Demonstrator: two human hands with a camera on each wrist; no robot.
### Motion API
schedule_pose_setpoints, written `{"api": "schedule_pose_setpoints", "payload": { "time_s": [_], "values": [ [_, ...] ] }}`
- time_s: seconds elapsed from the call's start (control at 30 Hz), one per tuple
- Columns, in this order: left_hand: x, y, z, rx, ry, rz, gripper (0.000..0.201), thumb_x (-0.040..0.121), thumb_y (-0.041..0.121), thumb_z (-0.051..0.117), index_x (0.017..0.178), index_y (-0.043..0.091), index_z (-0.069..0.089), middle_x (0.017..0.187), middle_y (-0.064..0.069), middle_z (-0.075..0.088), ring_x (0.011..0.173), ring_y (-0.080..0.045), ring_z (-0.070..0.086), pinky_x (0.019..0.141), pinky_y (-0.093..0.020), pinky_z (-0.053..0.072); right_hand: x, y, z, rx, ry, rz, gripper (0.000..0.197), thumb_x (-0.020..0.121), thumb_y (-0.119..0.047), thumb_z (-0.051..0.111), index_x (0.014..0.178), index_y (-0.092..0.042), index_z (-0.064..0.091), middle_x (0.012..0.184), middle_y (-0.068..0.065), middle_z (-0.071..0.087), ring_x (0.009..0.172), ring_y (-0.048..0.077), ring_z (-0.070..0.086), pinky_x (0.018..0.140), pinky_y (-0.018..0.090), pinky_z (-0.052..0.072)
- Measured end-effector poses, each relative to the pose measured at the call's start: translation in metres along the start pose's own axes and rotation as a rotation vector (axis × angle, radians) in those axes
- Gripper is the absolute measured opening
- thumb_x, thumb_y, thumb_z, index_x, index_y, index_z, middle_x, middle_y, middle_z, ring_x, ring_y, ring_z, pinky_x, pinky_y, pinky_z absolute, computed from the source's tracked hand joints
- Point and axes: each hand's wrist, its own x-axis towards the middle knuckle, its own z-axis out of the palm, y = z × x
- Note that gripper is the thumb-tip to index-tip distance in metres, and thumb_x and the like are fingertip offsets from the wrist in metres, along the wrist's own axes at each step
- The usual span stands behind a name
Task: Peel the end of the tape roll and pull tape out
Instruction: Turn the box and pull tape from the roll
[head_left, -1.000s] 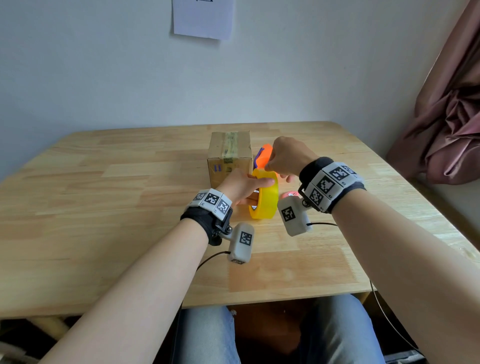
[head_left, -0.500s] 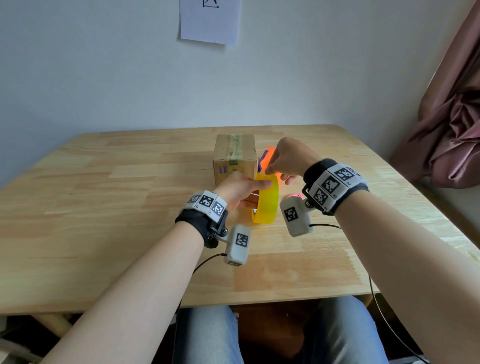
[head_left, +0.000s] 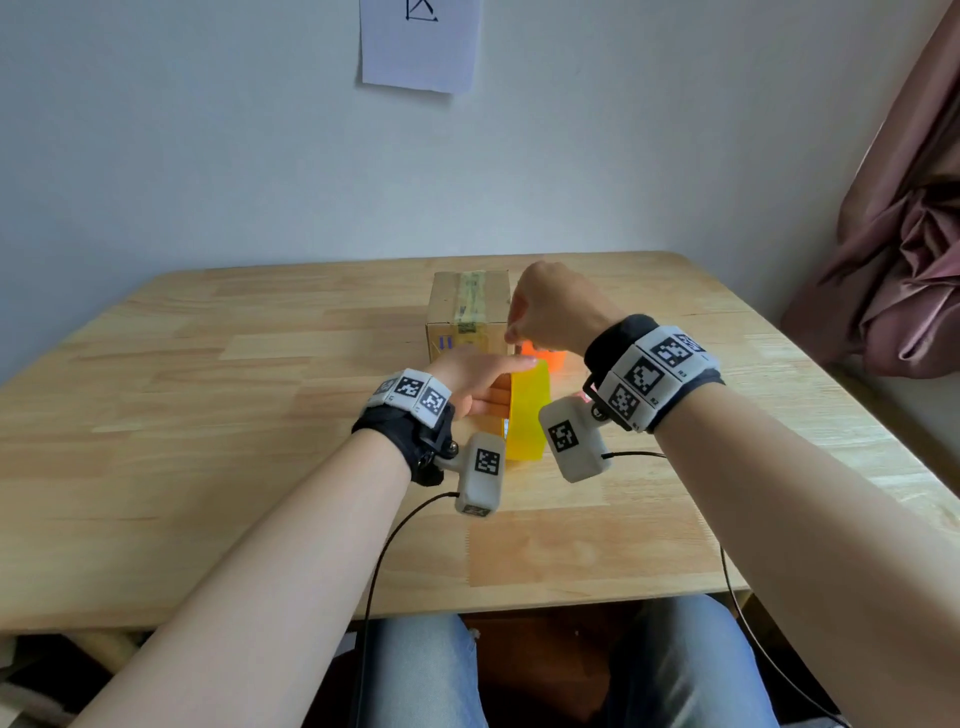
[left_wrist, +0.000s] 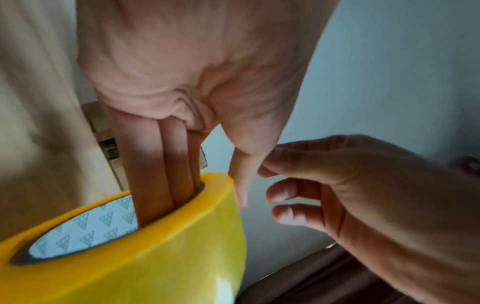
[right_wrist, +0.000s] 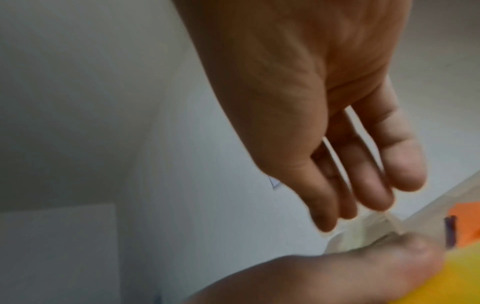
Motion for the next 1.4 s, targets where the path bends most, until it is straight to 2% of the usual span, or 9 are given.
{"api": "schedule_pose_setpoints", "payload": {
  "time_s": [0.1, 0.23, 0.5, 0.67, 0.8, 1.07, 1.2, 1.33, 1.4],
  "values": [
    [-0.002, -0.008, -0.004, -0.046, -0.015, -0.015, 0.047, 0.081, 0.032, 0.082, 0.117, 0.006, 0.068, 0.095, -0.011, 0.076, 0.079, -0.024, 0.073, 0.070, -0.036, 0.059, 0.000, 0.009, 0.001, 0.065, -0.003, 0.011, 0.010, 0.087, -0.022, 0.082, 0.090, -0.012, 0.079, 0.065, -0.002, 0.069, 0.053, 0.013, 0.065, 0.053, 0.028, 0.056],
    [-0.005, -0.012, -0.007, -0.052, -0.057, 0.027, 0.038, 0.086, 0.033, 0.077, 0.112, 0.006, 0.069, 0.093, -0.013, 0.078, 0.077, -0.025, 0.075, 0.066, -0.034, 0.061, 0.001, 0.021, 0.007, 0.119, 0.040, 0.024, 0.010, 0.088, -0.023, 0.082, 0.091, -0.014, 0.080, 0.071, 0.003, 0.075, 0.055, 0.019, 0.070, 0.060, 0.038, 0.065],
    [-0.004, -0.013, -0.009, -0.082, 0.002, 0.121, 0.052, 0.081, 0.026, 0.082, 0.123, 0.010, 0.056, 0.108, -0.016, 0.073, 0.073, -0.028, 0.073, 0.070, -0.042, 0.063, -0.001, 0.029, 0.010, 0.264, 0.070, -0.014, 0.008, 0.088, -0.022, 0.082, 0.088, -0.015, 0.077, 0.084, 0.002, 0.079, 0.066, 0.017, 0.075, 0.056, 0.028, 0.059],
    [-0.007, -0.011, -0.012, -0.086, -0.006, 0.207, 0.040, 0.084, 0.017, 0.080, 0.118, 0.020, 0.059, 0.106, -0.014, 0.071, 0.072, -0.028, 0.072, 0.069, -0.048, 0.063, -0.001, 0.031, 0.009, 0.334, 0.059, -0.031, 0.009, 0.090, -0.020, 0.080, 0.091, -0.013, 0.077, 0.076, -0.003, 0.077, 0.063, 0.015, 0.075, 0.060, 0.038, 0.065],
    [-0.008, -0.013, -0.012, -0.059, -0.068, 0.205, 0.020, 0.092, 0.022, 0.072, 0.110, 0.019, 0.066, 0.110, -0.017, 0.070, 0.076, -0.034, 0.071, 0.077, -0.057, 0.060, -0.001, 0.035, 0.013, 0.375, 0.031, -0.029, 0.006, 0.091, -0.017, 0.079, 0.090, -0.012, 0.075, 0.079, 0.006, 0.079, 0.058, 0.016, 0.072, 0.060, 0.044, 0.066],
    [-0.009, -0.012, -0.013, -0.073, -0.061, 0.166, 0.022, 0.096, 0.030, 0.066, 0.114, 0.017, 0.067, 0.103, -0.013, 0.071, 0.077, -0.032, 0.070, 0.071, -0.053, 0.061, 0.003, 0.038, 0.020, 0.322, 0.013, 0.019, 0.009, 0.094, -0.017, 0.074, 0.098, -0.011, 0.080, 0.080, 0.004, 0.079, 0.061, 0.018, 0.066, 0.043, 0.025, 0.056],
    [-0.011, -0.012, -0.012, -0.079, -0.056, 0.161, 0.026, 0.096, 0.030, 0.066, 0.117, 0.015, 0.065, 0.104, -0.012, 0.072, 0.077, -0.032, 0.072, 0.068, -0.052, 0.062, 0.003, 0.039, 0.022, 0.359, 0.034, 0.049, 0.055, 0.086, -0.015, 0.083, 0.136, -0.016, 0.061, 0.079, 0.001, 0.074, 0.060, 0.018, 0.065, 0.043, 0.026, 0.053],
    [-0.013, -0.013, -0.011, -0.089, -0.054, 0.180, 0.023, 0.096, 0.027, 0.065, 0.115, 0.014, 0.065, 0.100, -0.012, 0.072, 0.070, -0.028, 0.072, 0.073, -0.058, 0.060, 0.002, 0.040, 0.014, 0.345, -0.006, 0.005, 0.024, 0.088, -0.015, 0.080, 0.111, -0.020, 0.073, 0.085, -0.003, 0.077, 0.066, 0.017, 0.067, 0.042, 0.021, 0.052],
    [-0.013, -0.014, -0.011, -0.086, -0.047, 0.186, 0.023, 0.096, 0.027, 0.066, 0.115, 0.014, 0.064, 0.104, -0.015, 0.071, 0.074, -0.030, 0.071, 0.076, -0.061, 0.059, 0.001, 0.040, 0.012, 0.301, -0.061, -0.030, 0.026, 0.086, -0.016, 0.083, 0.112, -0.019, 0.079, 0.094, -0.004, 0.079, 0.066, 0.010, 0.067, 0.042, 0.015, 0.050]
  ]
}}
